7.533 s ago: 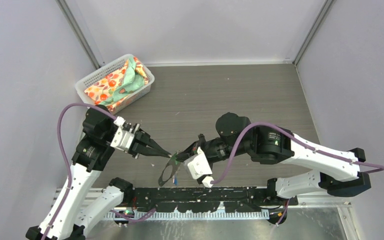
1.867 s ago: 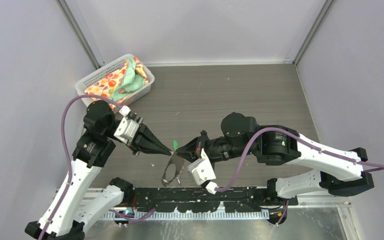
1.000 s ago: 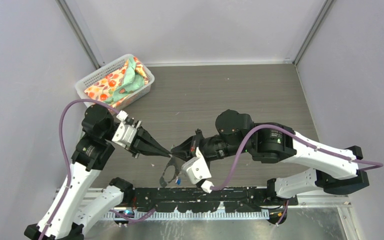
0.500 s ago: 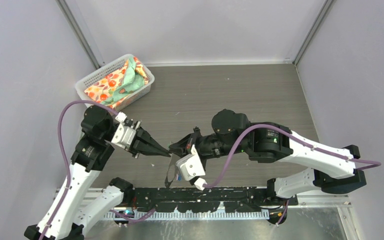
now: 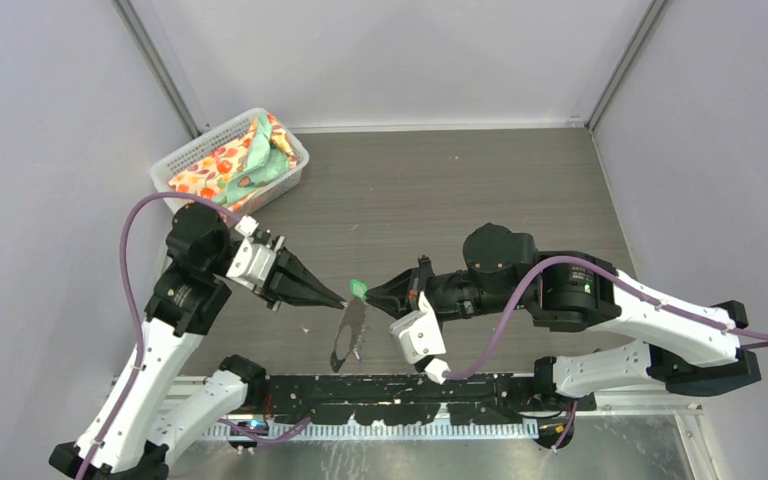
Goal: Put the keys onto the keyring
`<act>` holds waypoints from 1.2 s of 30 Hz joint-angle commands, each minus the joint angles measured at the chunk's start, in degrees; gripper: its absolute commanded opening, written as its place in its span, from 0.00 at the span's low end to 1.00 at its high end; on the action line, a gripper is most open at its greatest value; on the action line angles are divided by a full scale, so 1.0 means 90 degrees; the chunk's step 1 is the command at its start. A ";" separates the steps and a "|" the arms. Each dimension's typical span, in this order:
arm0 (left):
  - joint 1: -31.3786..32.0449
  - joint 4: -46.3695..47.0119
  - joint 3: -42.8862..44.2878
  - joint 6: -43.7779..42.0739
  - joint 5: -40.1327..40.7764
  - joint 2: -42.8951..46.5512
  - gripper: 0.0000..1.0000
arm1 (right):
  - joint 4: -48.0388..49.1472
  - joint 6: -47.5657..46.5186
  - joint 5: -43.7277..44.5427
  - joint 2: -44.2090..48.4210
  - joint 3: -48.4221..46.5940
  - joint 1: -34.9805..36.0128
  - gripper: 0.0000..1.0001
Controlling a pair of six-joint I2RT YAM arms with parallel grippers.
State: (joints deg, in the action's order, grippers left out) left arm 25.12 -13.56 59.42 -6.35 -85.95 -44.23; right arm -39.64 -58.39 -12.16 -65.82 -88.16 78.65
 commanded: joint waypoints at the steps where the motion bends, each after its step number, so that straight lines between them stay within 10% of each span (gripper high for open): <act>1: 0.0099 0.0394 0.0535 0.0153 -0.0085 -0.0165 0.00 | 0.0455 -0.0063 -0.0199 0.0125 0.0131 0.0011 0.01; 6: 0.0406 0.2259 0.0881 0.1680 -0.0081 -0.0583 0.00 | 0.0970 -0.0099 -0.0377 0.0378 0.0224 0.0011 0.01; 36: 0.1880 0.2230 0.1983 0.2649 0.0300 -0.1169 0.00 | 0.0885 -0.1127 -0.1236 0.0712 -0.0028 0.0220 0.01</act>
State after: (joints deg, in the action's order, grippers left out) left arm 40.80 3.88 75.53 15.31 -85.41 -55.86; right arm -31.99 -65.19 -22.61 -58.89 -85.76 79.94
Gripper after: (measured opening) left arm 0.009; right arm 0.020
